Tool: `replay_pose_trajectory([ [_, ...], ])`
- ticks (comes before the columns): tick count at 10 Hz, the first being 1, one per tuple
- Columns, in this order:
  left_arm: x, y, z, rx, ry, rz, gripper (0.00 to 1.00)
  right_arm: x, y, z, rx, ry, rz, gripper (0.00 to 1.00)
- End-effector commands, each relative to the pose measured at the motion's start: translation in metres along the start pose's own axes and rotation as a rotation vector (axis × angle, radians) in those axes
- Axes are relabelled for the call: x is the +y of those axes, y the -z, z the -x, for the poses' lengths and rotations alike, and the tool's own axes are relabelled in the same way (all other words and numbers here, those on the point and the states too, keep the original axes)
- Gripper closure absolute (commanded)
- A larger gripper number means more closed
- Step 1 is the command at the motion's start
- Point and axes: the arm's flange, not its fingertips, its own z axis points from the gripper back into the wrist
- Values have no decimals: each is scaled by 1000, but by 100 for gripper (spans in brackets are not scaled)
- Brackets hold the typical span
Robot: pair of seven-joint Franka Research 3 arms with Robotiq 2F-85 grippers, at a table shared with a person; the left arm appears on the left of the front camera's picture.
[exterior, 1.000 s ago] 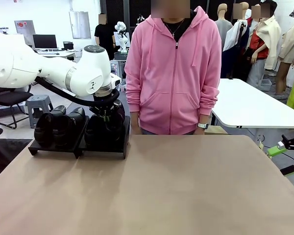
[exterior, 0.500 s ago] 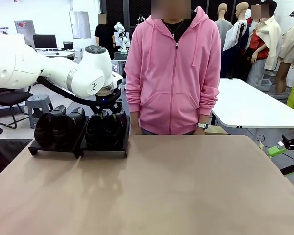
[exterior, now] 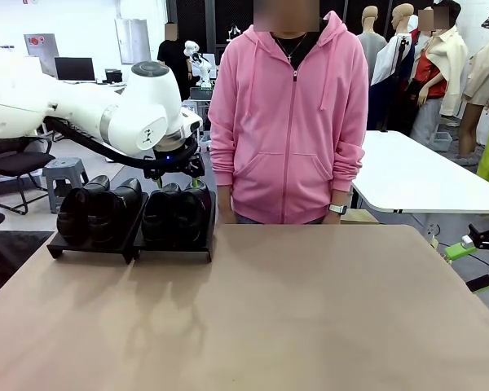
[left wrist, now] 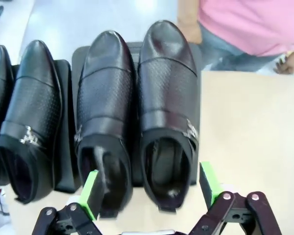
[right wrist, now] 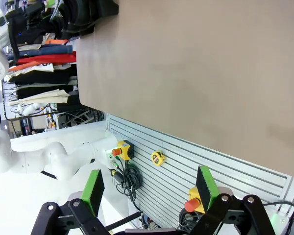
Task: Organize the shoes by placing them on the stand.
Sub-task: Place the Shoe from the middle of the table onto the Shoes Stand.
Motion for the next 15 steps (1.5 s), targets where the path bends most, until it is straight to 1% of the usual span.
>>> replay_pose_trajectory([
  [1, 12, -45, 34, 58, 76, 75, 0, 4, -3, -1, 1, 17, -6, 0],
  [3, 23, -107, 77, 132, 205, 179, 0, 4, -3, -1, 1, 17, -6, 0],
  [4, 34, -135, 107, 150, 242, 214, 0, 4, -3, -1, 1, 17, -6, 0],
  [5, 50, -152, 138, 165, 258, 252, 0, 4, -3, -1, 1, 17, -6, 0],
  [6, 76, -161, 165, 138, 210, 313, 0, 4, -3, -1, 1, 17, -6, 0],
  [7, 109, -160, 188, 118, 130, 410, 0, 4, -3, -1, 1, 17, -6, 0],
  [8, 148, -148, 212, 79, 125, 602, 0, 4, -3, -1, 1, 17, -6, 0],
  [9, 179, -130, 231, 36, -84, 655, 0, 4, -3, -1, 1, 17, -6, 0],
  [10, 201, -109, 252, -7, -218, 710, 0, 4, -3, -1, 1, 17, -6, 0],
  [11, 222, -91, 269, -39, -313, 767, 0, 4, -3, -1, 1, 17, -6, 0],
  [12, 239, -74, 270, 11, -368, 777, 0, 4, -3, -1, 1, 17, -6, 0],
  [13, 246, -53, 250, 156, -310, 744, 5, 4, -3, -1, 1, 17, -6, 0],
  [14, 243, -102, 233, 30, -346, 737, 5, 4, -3, -1, 1, 17, -6, 0],
  [15, 243, -102, 233, 30, -346, 737, 5, 4, -3, -1, 1, 17, -6, 0],
])
